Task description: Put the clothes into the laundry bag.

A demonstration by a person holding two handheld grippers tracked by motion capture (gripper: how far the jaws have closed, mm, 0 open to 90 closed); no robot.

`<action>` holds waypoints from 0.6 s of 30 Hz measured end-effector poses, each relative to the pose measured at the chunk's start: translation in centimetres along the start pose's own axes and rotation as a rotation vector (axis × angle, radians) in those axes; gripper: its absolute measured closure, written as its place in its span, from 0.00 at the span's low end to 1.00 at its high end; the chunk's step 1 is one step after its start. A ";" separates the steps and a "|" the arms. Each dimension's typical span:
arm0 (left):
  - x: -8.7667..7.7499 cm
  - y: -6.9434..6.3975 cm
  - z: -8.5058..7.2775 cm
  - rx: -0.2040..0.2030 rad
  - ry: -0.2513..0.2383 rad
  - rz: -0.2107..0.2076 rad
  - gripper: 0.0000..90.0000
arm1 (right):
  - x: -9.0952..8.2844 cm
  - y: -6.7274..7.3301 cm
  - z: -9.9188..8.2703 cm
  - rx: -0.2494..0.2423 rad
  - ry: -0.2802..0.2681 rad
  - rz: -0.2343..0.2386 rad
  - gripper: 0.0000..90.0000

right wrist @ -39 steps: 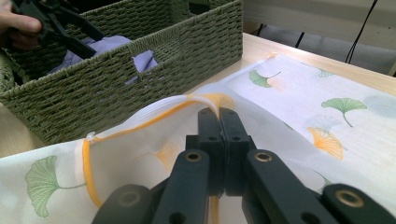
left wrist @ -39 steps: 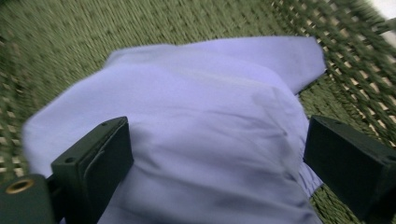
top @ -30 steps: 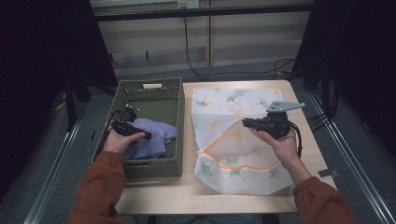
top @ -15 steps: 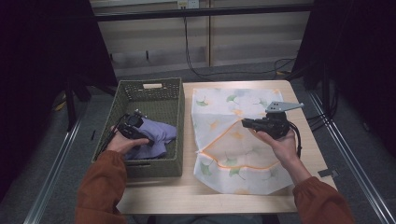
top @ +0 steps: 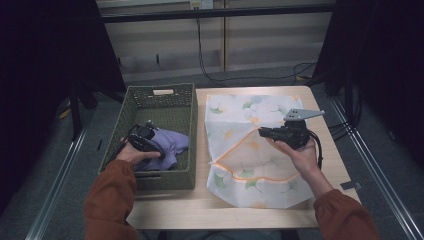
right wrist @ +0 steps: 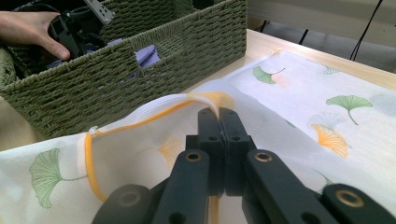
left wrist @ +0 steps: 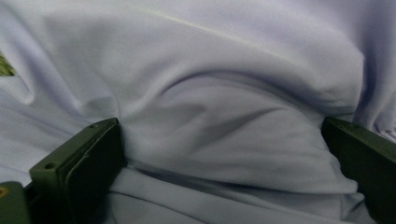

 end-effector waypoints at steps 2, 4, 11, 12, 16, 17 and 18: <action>0.2 0.0 0.0 -0.009 -0.008 0.007 0.00 | 0.0 0.0 0.0 0.000 0.000 0.000 1.00; 0.1 0.2 -0.1 0.018 0.017 0.008 0.00 | 0.0 0.0 0.0 -0.004 0.001 0.000 1.00; -0.2 -0.1 -0.4 0.007 0.075 0.001 0.12 | 0.0 0.1 0.0 -0.004 0.003 0.001 1.00; -0.4 -0.2 -0.3 0.000 0.075 0.004 0.14 | 0.0 0.1 0.0 -0.004 0.003 0.001 1.00; -0.8 -0.5 -0.3 0.002 0.086 -0.009 0.28 | 0.0 0.1 0.0 -0.004 0.000 0.001 1.00; -0.8 -0.5 -0.3 0.002 0.086 -0.009 0.30 | 0.0 0.1 0.0 -0.003 0.001 0.001 1.00; -0.8 -0.5 -0.4 0.004 0.087 -0.009 0.33 | 0.0 0.1 0.0 -0.004 0.000 0.000 1.00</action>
Point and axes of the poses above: each handheld gripper's, and its own axes: x roughly forward along the jaws, z roughly out of its top, y roughly to its left, the point moved 10 cm from there along x, roughly forward along the jaws, and after that the axes turned 12 degrees about -x, right-handed, at the moved point
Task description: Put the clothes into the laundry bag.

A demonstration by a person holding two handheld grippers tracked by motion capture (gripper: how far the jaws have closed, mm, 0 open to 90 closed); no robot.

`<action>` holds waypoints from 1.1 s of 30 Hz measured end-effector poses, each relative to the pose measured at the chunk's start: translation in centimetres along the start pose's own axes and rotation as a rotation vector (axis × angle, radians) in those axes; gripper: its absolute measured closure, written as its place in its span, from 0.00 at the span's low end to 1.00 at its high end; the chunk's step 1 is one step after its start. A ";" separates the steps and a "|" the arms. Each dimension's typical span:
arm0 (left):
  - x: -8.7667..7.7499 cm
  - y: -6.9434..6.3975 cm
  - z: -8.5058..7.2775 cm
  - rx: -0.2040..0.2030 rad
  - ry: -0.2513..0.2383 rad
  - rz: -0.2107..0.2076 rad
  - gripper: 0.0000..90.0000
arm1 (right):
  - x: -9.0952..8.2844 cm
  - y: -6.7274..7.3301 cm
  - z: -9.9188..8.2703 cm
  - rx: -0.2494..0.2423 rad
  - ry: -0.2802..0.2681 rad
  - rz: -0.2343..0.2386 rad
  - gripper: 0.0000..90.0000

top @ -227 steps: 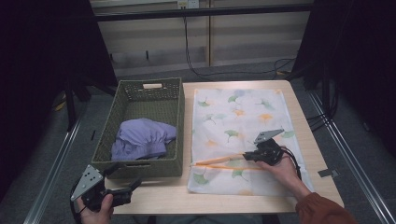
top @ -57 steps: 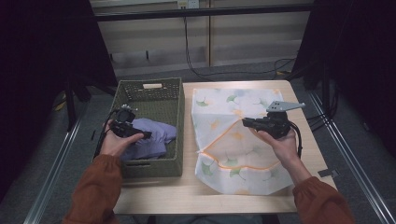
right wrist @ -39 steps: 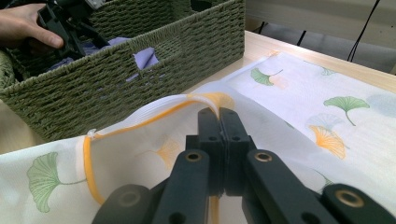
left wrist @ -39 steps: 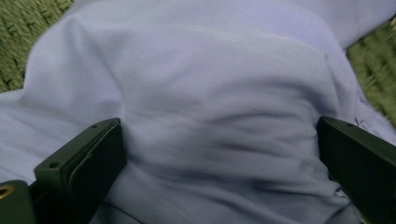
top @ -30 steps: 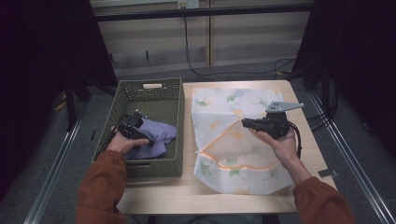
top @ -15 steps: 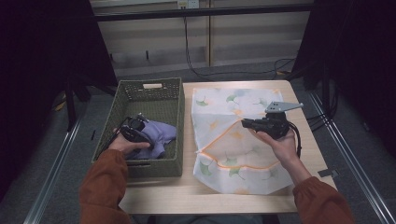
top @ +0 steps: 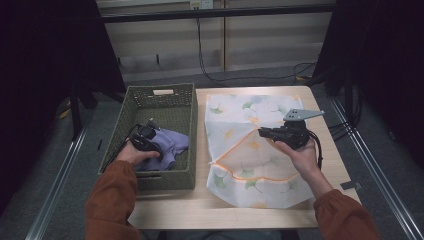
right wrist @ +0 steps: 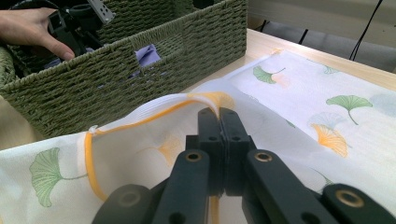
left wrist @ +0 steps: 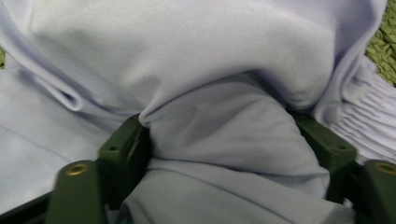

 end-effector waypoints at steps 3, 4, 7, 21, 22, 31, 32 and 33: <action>-0.2 0.0 0.0 0.005 0.003 0.006 0.40 | 0.0 0.0 0.0 0.000 -0.001 0.000 1.00; -0.2 -0.1 0.0 0.013 0.000 0.000 0.43 | 0.0 0.0 0.0 0.001 -0.002 0.000 1.00; -0.3 -0.2 0.0 0.014 0.002 0.007 0.53 | 0.0 -0.1 0.0 0.000 -0.001 -0.003 1.00; -0.6 -0.3 0.1 0.024 -0.006 0.014 0.82 | 0.1 0.0 0.1 -0.003 0.001 -0.004 1.00; -0.7 -0.2 0.1 0.023 -0.002 0.014 0.82 | 0.1 -0.1 0.1 -0.004 0.002 -0.005 1.00; -1.6 -0.3 0.6 -0.001 -0.056 -0.015 0.83 | 0.1 -0.1 0.1 -0.002 0.000 -0.004 1.00; -1.8 -0.3 0.6 -0.007 -0.067 -0.020 0.83 | 0.1 -0.1 0.1 -0.003 -0.001 -0.004 1.00; -2.0 -0.4 0.9 -0.019 -0.095 -0.033 0.83 | 0.1 -0.1 0.2 -0.003 -0.002 -0.005 1.00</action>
Point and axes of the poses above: each handheld gripper's, and its own axes: x roughly forward along the jaws, z roughly out of its top, y roughly to its left, the point moved 10 cm from there along x, roughly forward along the jaws, and after that the axes turned 12 degrees about -x, right-handed, at the moved point
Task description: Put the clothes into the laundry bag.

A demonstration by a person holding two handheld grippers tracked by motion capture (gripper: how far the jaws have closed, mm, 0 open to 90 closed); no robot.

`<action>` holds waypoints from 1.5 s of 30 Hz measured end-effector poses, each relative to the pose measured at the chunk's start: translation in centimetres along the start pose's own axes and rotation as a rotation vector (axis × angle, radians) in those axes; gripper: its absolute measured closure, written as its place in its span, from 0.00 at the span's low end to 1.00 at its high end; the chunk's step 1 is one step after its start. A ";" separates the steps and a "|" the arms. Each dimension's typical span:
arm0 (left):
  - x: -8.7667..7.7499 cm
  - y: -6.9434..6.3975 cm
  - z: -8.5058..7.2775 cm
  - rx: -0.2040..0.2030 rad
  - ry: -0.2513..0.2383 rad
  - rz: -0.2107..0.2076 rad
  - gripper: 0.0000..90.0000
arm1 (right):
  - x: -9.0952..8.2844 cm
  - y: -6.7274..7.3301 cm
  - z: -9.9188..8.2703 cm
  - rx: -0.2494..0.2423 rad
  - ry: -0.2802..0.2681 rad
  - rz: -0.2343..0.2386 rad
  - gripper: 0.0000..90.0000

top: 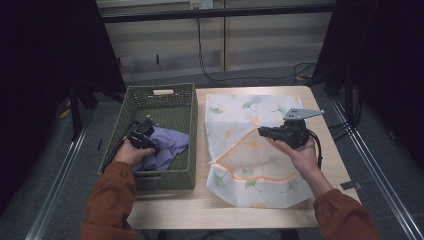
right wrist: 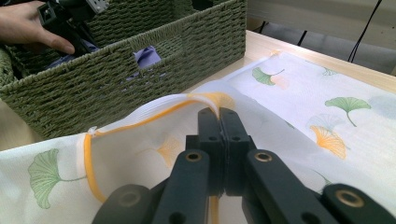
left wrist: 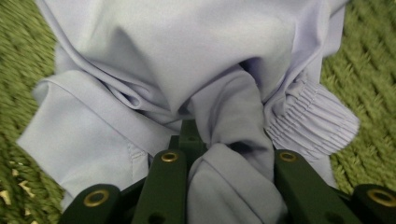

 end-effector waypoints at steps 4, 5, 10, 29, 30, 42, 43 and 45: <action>-0.6 0.0 0.3 -0.005 -0.038 -0.022 0.84 | -0.1 0.0 0.0 -0.001 0.000 -0.001 1.00; -0.8 -0.1 0.4 -0.007 -0.052 -0.022 0.84 | -0.1 0.0 0.0 -0.001 -0.001 -0.001 1.00; -2.3 0.3 0.9 -0.005 -0.120 -0.040 0.84 | -0.1 0.0 0.1 0.000 -0.004 -0.001 1.00; -7.6 -0.6 1.8 0.009 -0.402 -0.101 0.83 | -0.4 -0.1 0.2 0.002 -0.009 -0.007 1.00; -7.8 -0.7 1.7 0.013 -0.415 -0.105 0.83 | -0.4 -0.1 0.2 0.001 -0.009 -0.008 1.00; -10.5 -1.9 1.1 0.032 -0.574 -0.136 0.83 | -0.2 0.2 0.1 -0.002 -0.007 0.001 1.00; -10.8 -1.8 1.0 0.028 -0.602 -0.144 0.83 | -0.1 0.2 0.0 -0.004 -0.006 0.003 1.00; -11.2 -1.8 1.0 0.020 -0.633 -0.160 0.83 | -0.1 0.2 0.0 -0.005 -0.003 0.001 1.00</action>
Point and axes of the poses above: each handheld gripper's, and its own axes: x roughly forward along the jaws, z roughly out of its top, y roughly to its left, the point moved 10 cm from there along x, roughly forward along the jaws, and after that the axes turned 12 degrees about -x, right-handed, at the moved point
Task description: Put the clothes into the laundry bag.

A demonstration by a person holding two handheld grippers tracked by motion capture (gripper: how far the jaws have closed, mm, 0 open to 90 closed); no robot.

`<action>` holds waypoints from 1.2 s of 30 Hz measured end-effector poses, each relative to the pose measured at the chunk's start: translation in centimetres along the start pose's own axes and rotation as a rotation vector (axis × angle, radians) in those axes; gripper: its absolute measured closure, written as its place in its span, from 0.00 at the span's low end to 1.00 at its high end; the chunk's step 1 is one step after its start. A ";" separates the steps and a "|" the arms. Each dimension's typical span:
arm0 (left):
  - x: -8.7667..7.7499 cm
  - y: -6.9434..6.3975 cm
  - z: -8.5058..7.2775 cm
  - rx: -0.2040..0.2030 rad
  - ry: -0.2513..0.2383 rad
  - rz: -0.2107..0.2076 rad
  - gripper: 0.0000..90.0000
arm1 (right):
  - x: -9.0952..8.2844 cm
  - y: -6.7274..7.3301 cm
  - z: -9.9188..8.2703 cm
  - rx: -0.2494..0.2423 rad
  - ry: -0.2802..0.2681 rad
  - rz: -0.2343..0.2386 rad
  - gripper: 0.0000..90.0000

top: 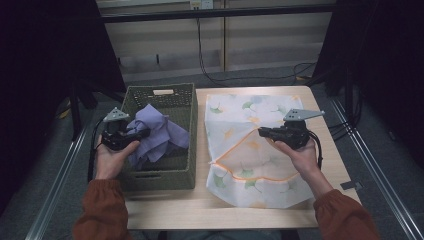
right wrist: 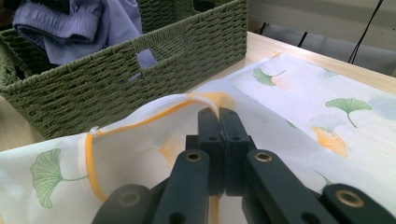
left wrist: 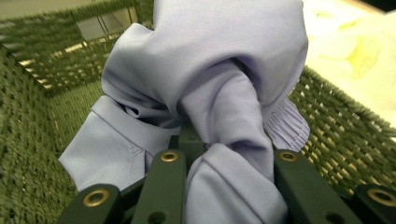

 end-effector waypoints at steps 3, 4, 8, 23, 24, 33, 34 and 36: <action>-0.4 0.3 0.2 0.000 -0.011 0.010 0.83 | 0.0 0.0 0.1 0.000 -0.004 0.001 1.00; -0.5 0.3 0.4 -0.005 -0.022 0.008 0.83 | 0.0 0.0 0.1 0.000 -0.004 0.001 1.00; -1.2 0.5 0.8 -0.010 -0.064 0.007 0.83 | -0.1 0.0 0.1 0.001 -0.006 -0.001 1.00; -2.0 0.4 1.7 -0.026 -0.154 -0.001 0.83 | -0.4 0.1 0.3 -0.003 -0.014 -0.003 1.00; -2.0 0.4 1.7 -0.026 -0.154 -0.001 0.83 | -0.4 0.1 0.3 -0.003 -0.014 -0.003 1.00; -3.7 -0.1 2.9 -0.025 -0.211 -0.019 0.83 | -0.4 0.0 0.2 0.001 -0.011 -0.004 1.00; -3.9 -0.1 3.0 -0.024 -0.218 -0.021 0.83 | -0.4 0.0 0.2 0.000 -0.012 -0.004 1.00; -4.3 -0.3 3.2 -0.025 -0.230 -0.027 0.83 | -0.4 0.0 0.3 0.001 -0.013 -0.003 1.00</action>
Point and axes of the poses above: each handheld gripper's, and its own axes: x roughly forward along the jaws, z roughly out of its top, y roughly to its left, the point moved 10 cm from there along x, roughly forward along the jaws, and after that the axes turned 12 degrees about -x, right-handed, at the moved point
